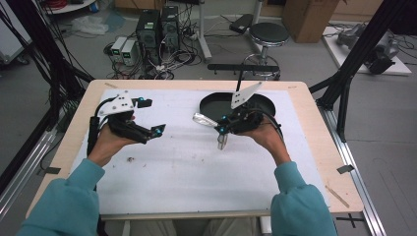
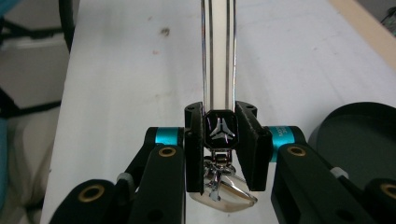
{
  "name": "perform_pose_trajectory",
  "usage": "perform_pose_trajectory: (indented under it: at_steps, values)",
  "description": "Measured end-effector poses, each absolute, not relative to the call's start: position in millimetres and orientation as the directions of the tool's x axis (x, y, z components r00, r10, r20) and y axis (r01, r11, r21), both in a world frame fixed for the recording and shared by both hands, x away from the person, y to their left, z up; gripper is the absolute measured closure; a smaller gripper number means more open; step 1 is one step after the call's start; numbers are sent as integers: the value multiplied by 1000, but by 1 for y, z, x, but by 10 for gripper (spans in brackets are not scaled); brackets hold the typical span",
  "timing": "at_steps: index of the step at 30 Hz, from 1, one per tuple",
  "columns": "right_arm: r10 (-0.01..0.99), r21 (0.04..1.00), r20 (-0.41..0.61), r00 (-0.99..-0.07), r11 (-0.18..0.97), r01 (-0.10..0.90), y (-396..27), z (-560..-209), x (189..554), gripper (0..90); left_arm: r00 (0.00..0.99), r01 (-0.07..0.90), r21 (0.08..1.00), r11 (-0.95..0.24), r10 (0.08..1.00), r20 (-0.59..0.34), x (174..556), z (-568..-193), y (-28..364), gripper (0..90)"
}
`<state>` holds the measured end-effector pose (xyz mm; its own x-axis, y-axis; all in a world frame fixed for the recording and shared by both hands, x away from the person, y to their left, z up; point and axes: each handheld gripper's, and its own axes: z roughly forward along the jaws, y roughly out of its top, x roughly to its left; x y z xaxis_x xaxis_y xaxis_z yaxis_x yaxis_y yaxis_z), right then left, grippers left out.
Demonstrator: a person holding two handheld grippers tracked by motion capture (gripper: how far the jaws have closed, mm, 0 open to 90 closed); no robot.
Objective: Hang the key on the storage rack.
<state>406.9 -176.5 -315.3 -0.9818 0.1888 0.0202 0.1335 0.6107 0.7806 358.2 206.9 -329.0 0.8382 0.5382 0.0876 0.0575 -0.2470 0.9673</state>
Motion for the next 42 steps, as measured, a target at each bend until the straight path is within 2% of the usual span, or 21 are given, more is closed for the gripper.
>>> perform_pose_trajectory:
  at_steps: [5,17,27,42]
  values:
    - [268,834,51,-962,518,189,-191,-315,412,747,801,47,976,-214,592,92,343,-342,228,17]
    - [389,895,65,-919,385,226,-215,-310,420,747,742,52,991,-122,669,43,320,-378,267,17]
    - [470,902,69,-880,347,256,-222,-313,432,747,715,40,993,-108,697,47,305,-405,277,17]
    - [509,900,93,-856,324,290,-216,-307,460,746,662,18,999,-45,749,22,293,-438,287,17]
